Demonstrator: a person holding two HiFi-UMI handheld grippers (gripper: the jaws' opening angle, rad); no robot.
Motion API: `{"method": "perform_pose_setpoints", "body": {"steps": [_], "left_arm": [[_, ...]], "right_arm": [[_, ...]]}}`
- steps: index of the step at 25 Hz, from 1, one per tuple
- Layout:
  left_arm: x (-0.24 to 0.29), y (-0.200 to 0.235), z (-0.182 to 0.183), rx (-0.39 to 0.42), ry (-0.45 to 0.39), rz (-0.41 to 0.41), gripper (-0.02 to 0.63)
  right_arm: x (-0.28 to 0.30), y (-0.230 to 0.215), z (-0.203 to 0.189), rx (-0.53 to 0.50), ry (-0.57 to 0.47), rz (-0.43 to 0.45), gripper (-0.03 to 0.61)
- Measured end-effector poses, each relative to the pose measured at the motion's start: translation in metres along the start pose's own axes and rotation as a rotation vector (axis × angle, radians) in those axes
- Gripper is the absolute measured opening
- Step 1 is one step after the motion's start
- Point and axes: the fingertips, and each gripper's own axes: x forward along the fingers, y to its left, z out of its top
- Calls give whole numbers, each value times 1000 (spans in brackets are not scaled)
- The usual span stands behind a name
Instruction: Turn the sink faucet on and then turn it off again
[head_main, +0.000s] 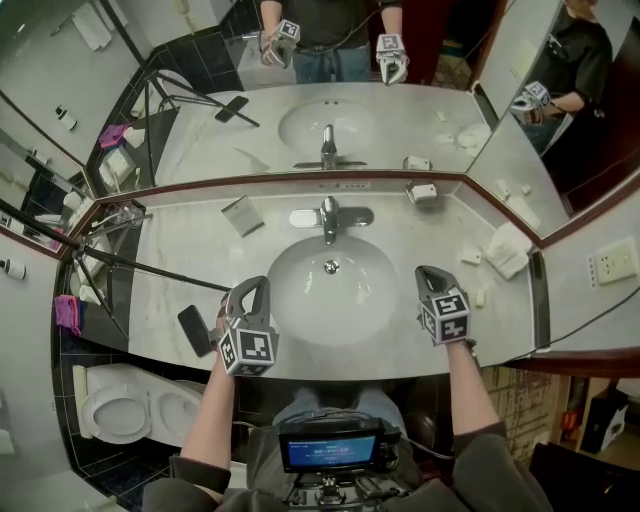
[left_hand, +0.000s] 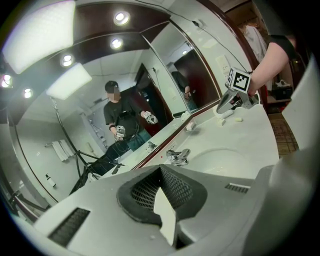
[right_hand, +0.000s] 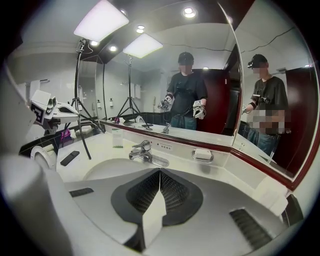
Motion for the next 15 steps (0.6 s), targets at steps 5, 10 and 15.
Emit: {"method": "perform_pose_setpoints", "body": {"steps": [5, 10, 15], "left_arm": [[5, 11, -9, -49, 12, 22, 2], [11, 24, -12, -156, 19, 30, 2], [16, 41, -2, -254, -10, 49, 2]], "right_arm": [[32, 12, 4, 93, 5, 69, 26], [63, 30, 16, 268, -8, 182, 89], [103, 54, 30, 406, -12, 299, 126]]}}
